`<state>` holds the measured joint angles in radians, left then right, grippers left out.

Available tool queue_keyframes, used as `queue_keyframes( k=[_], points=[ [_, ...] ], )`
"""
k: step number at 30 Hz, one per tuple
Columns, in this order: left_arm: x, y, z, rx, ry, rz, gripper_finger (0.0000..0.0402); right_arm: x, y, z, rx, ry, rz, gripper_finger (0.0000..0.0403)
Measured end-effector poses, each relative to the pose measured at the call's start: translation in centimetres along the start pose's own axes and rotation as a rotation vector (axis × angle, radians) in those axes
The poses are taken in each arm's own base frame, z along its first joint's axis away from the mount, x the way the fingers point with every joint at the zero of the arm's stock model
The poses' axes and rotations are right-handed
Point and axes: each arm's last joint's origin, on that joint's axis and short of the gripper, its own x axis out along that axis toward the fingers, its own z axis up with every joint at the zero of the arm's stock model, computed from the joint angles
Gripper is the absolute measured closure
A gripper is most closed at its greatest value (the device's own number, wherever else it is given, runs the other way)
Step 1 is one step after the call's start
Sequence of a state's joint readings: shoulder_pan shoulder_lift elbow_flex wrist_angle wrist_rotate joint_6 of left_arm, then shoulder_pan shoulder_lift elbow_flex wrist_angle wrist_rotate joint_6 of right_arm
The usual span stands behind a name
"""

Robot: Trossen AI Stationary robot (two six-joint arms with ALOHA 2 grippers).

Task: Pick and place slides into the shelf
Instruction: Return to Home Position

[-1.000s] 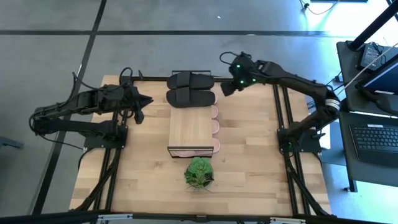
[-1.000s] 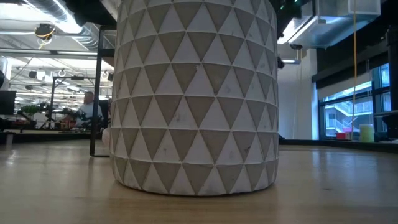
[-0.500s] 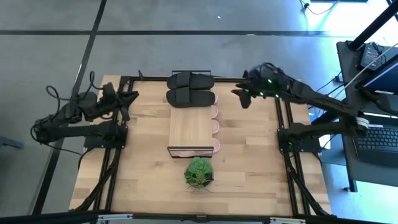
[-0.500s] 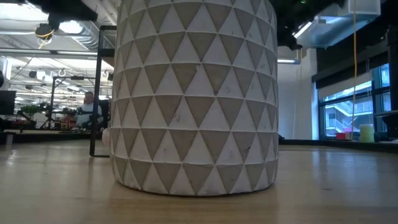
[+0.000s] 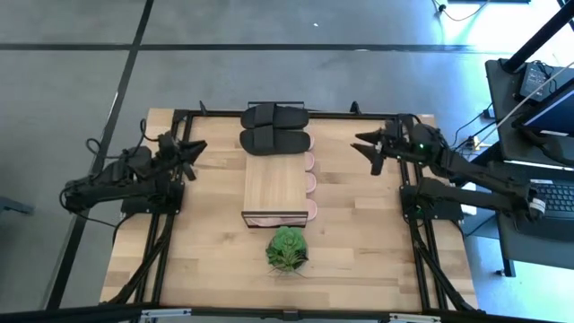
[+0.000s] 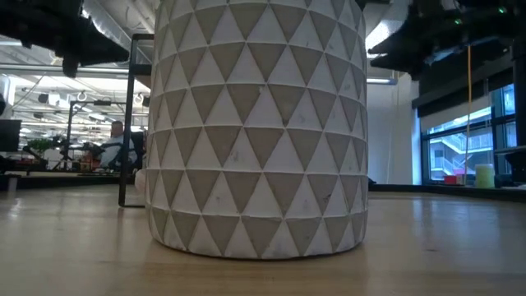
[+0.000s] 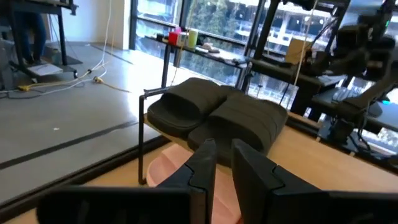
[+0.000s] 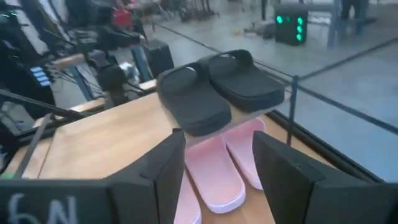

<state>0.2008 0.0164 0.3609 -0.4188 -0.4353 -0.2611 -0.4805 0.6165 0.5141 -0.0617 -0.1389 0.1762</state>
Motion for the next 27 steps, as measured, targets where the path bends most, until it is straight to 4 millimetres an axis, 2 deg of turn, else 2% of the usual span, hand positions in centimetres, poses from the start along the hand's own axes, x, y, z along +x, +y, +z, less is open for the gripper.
queue_keyframes(
  k=[14,21,27],
  points=[
    [2.1,0.0,-3.8,-0.033,-0.019,0.003,0.0356,-2.2,-0.9,-7.7,0.036,-0.161,0.075,0.0214],
    [3.0,0.0,-6.0,-0.032,-0.005,-0.044,0.0356,-2.5,-1.3,-10.2,0.074,-0.239,0.098,0.0214],
    [3.3,0.2,-6.5,-0.014,-0.035,-0.022,0.0356,-2.5,-1.4,-11.2,0.076,-0.148,0.107,0.0214]
  ],
)
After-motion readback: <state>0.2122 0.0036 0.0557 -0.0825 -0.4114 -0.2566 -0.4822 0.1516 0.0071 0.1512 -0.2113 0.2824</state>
